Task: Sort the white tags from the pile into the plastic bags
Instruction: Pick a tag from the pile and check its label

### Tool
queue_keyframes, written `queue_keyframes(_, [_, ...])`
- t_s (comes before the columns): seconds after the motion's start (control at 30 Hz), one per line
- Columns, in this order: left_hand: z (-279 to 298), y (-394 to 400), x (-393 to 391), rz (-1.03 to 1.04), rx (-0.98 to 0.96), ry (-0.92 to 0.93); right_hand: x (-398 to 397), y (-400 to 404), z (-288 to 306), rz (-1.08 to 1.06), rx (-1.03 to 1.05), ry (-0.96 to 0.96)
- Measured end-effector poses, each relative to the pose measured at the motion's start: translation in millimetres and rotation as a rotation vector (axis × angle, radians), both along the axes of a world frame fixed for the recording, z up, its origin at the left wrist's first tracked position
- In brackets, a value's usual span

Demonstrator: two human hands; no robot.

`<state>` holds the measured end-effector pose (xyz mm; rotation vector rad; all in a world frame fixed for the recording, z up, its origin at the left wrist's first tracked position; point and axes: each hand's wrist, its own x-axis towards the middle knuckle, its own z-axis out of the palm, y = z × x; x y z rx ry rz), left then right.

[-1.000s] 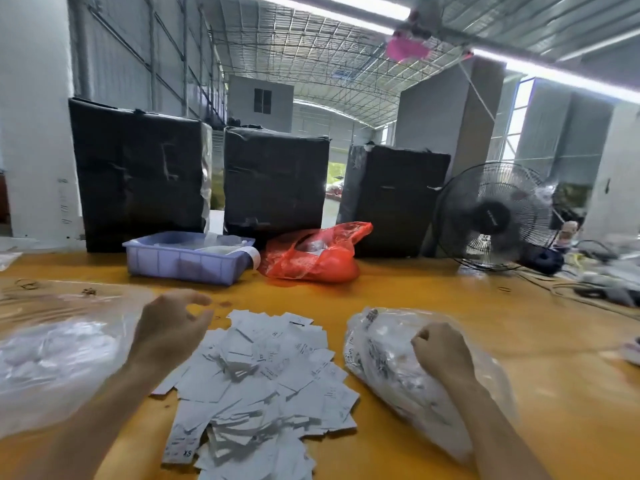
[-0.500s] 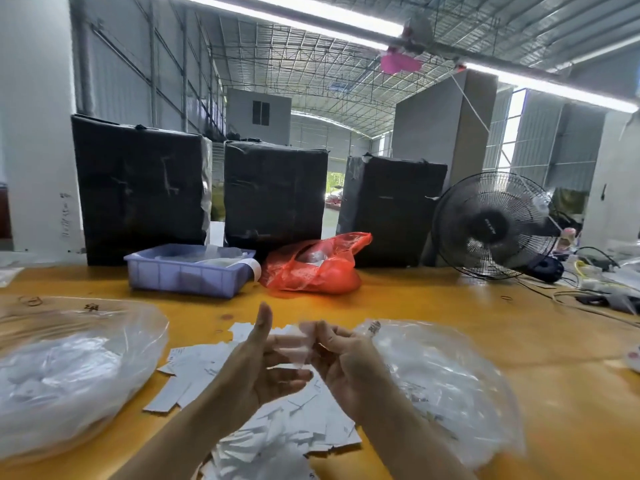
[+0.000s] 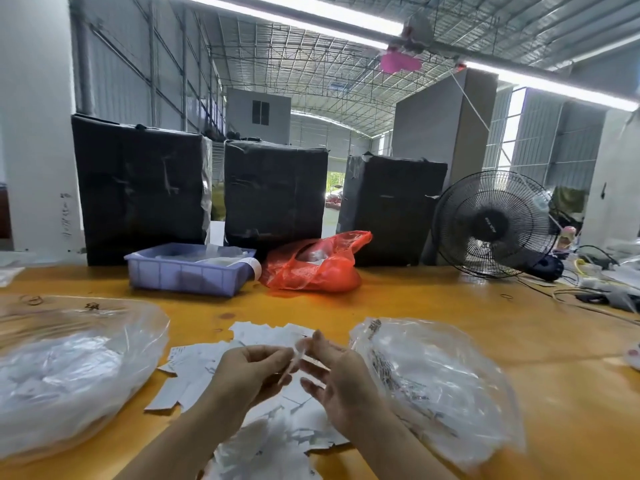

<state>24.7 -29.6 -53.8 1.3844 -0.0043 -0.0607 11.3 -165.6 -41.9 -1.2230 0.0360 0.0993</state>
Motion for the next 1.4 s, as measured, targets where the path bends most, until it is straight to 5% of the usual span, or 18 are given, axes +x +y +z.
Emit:
queue_keyframes(0.2, [-3, 8, 4, 0.071, 0.252, -0.11, 3, -6, -6, 0.06, -0.359, -0.121])
queue_keyframes(0.47, [-10, 5, 9, 0.161, -0.089, 0.016, 5, -3, -15, 0.114, -0.506, -0.263])
queue_keyframes(0.6, [-9, 11, 14, 0.216, -0.126, 0.002, 9, -12, -18, 0.1, -1.221, -0.394])
queue_keyframes(0.67, [-10, 14, 16, 0.228, -0.134, 0.011, 10, -16, -22, 0.17, -1.372, -0.374])
queue_keyframes(0.93, [-12, 14, 17, 0.22, -0.194, 0.042, 17, -18, -30, -0.001, -1.239, -0.54])
queue_keyframes(1.07, [-12, 16, 17, 0.283, -0.058, 0.021, 14, -7, -30, 0.096, -1.152, -0.609])
queue_keyframes(1.27, [-9, 24, 20, 0.37, 0.077, -0.036, 11, 25, -44, 0.083, -1.4, -0.577])
queue_keyframes(1.4, [-11, 31, 20, 0.384, 0.133, -0.06, 18, 32, -46, 0.039, -1.251, -0.547])
